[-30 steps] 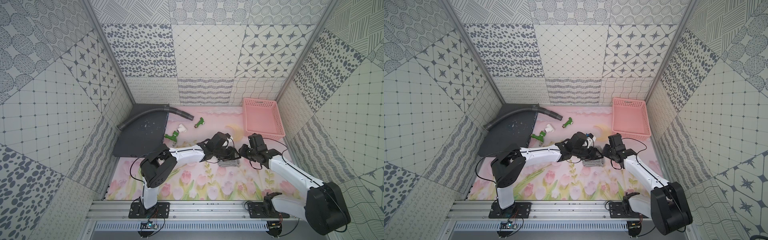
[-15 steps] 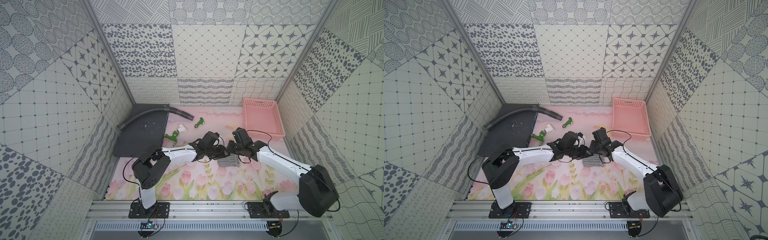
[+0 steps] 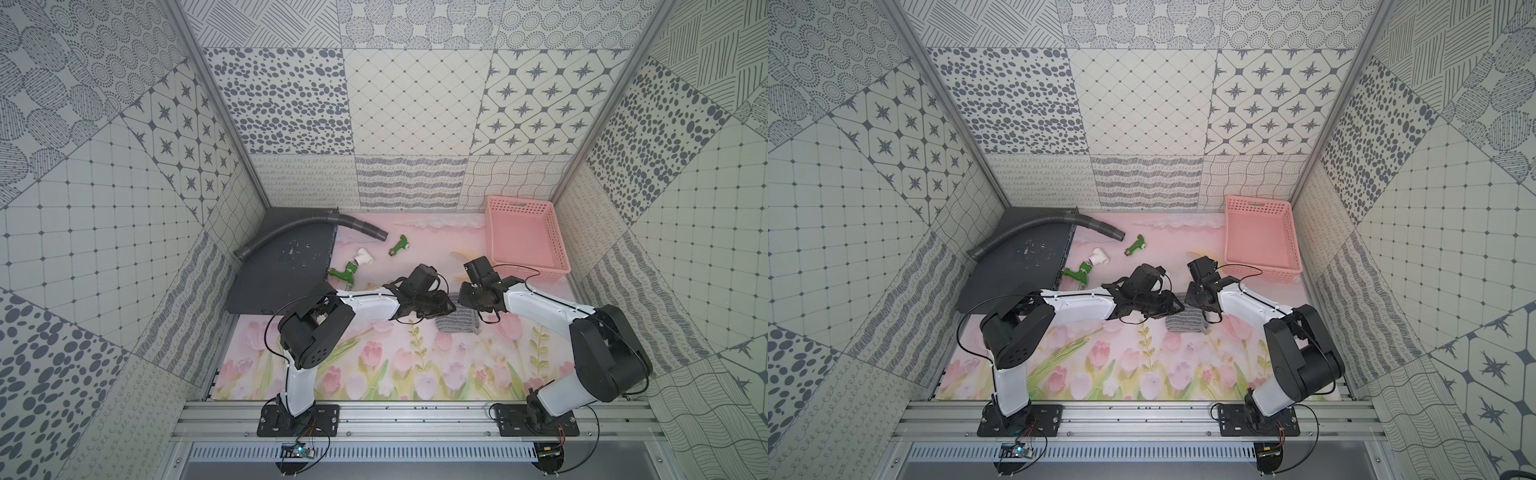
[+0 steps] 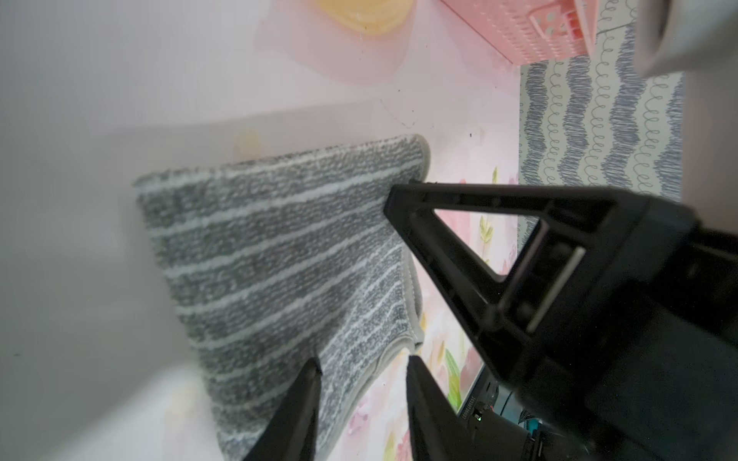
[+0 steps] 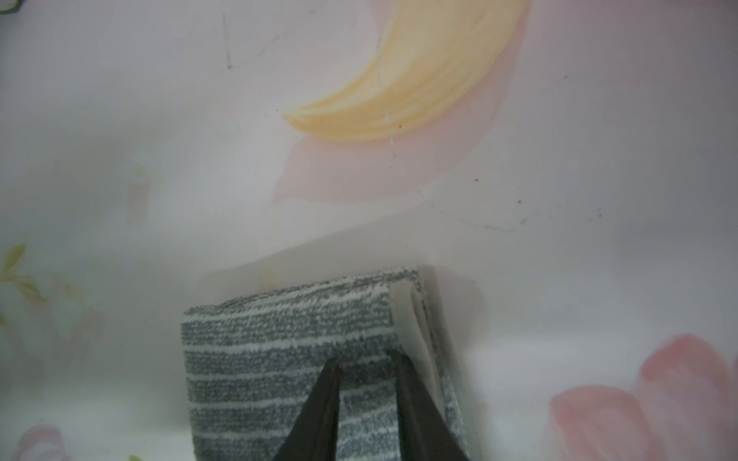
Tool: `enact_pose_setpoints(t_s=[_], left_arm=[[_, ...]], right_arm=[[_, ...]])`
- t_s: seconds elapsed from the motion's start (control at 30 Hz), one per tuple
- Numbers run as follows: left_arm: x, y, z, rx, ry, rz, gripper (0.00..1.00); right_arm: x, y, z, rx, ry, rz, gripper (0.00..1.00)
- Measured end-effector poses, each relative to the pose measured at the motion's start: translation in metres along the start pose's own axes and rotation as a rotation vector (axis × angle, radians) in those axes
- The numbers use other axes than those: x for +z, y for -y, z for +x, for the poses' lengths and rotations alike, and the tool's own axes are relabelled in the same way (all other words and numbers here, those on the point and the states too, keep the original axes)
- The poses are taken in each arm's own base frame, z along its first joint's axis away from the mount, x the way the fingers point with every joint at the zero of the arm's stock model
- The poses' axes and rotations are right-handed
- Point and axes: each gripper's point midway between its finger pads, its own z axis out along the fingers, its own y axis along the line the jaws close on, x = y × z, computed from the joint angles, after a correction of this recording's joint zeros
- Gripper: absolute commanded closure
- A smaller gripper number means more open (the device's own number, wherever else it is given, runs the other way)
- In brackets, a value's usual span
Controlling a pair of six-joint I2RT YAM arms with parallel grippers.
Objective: Fold the square dishcloth
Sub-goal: Smooth out the cleaning item at the center of the board.
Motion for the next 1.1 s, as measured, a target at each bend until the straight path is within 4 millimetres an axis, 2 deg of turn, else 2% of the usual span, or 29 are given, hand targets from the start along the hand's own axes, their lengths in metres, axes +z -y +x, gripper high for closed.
enact_pose_setpoints(t_s=[0.17,0.4,0.53,0.67,0.9,1.0,1.1], left_arm=[[0.008,-0.01,0.005,-0.012,-0.02,-0.017,0.63],[0.011,-0.017,0.011,-0.017,-0.037,-0.019,0.64],[0.013,-0.02,0.017,-0.02,-0.051,-0.004,0.59],[0.011,-0.016,0.018,-0.015,-0.052,0.019,0.58],[-0.005,0.005,0.017,0.01,-0.04,0.07,0.59],[-0.011,0.014,0.019,0.023,-0.038,0.092,0.61],[-0.014,0.016,0.021,0.026,-0.04,0.098,0.62]], right_arm=[[0.02,0.007,0.004,-0.018,-0.032,0.045,0.73],[0.022,0.003,-0.001,-0.044,-0.027,0.047,0.69],[0.02,0.001,-0.002,-0.065,-0.026,0.038,0.67],[0.008,-0.002,-0.005,-0.078,-0.018,0.014,0.65],[-0.041,-0.013,-0.018,-0.076,0.07,-0.067,0.64],[-0.054,-0.014,-0.011,-0.078,0.081,-0.089,0.65],[-0.054,-0.009,0.009,-0.081,0.052,-0.083,0.66]])
